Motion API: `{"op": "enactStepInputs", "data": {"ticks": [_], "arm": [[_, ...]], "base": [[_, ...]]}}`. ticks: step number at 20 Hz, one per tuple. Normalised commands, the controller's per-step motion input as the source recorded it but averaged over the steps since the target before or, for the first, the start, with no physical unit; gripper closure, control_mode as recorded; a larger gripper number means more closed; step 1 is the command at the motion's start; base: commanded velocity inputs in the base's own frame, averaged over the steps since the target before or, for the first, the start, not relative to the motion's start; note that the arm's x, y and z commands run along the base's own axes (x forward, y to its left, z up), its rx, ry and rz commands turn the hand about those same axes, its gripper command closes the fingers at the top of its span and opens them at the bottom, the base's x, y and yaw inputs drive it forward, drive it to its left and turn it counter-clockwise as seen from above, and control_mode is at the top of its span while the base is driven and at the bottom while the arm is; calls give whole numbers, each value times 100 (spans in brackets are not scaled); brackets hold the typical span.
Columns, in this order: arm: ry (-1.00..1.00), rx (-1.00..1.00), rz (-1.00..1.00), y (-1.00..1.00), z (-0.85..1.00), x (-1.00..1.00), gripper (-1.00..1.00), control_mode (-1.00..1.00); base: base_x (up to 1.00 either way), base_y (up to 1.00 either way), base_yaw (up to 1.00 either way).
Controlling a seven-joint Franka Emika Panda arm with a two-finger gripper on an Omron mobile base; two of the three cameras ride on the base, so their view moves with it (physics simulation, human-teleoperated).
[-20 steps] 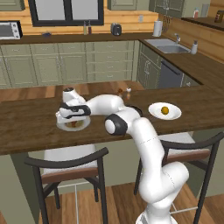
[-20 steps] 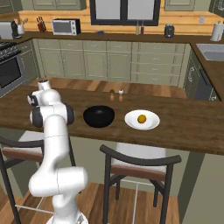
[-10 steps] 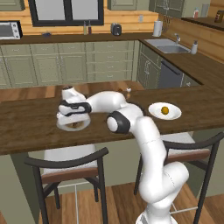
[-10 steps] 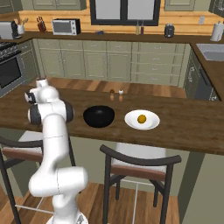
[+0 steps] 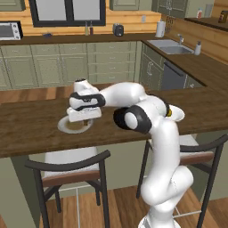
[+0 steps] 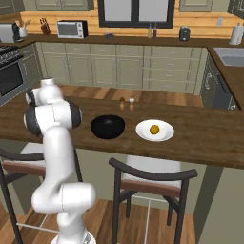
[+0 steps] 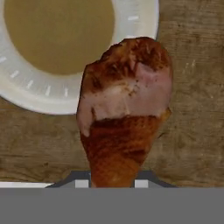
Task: Pick the chicken drumstick and lemon from their plates and place them in the bowl. Then put the bowl in the fridge.
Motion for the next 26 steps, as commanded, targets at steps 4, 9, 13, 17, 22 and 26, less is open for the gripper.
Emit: {"op": "enactStepInputs", "data": {"ticks": [4,9,13,17,22,26], "arm": [[-1,1,0,-74,82,-26,100,-100],[-1,0,0,-90,45,-12,100,-100],[0,0,0,-97,29,-7,100,-100],[0,1,0,-99,2,-6,100,-100],[0,3,0,-87,0,0,100,-100],[0,1,0,-68,0,0,100,-100]], "base": [[0,0,0],[0,0,0],[0,0,0],[0,0,0],[0,0,0],[0,0,0]]}}
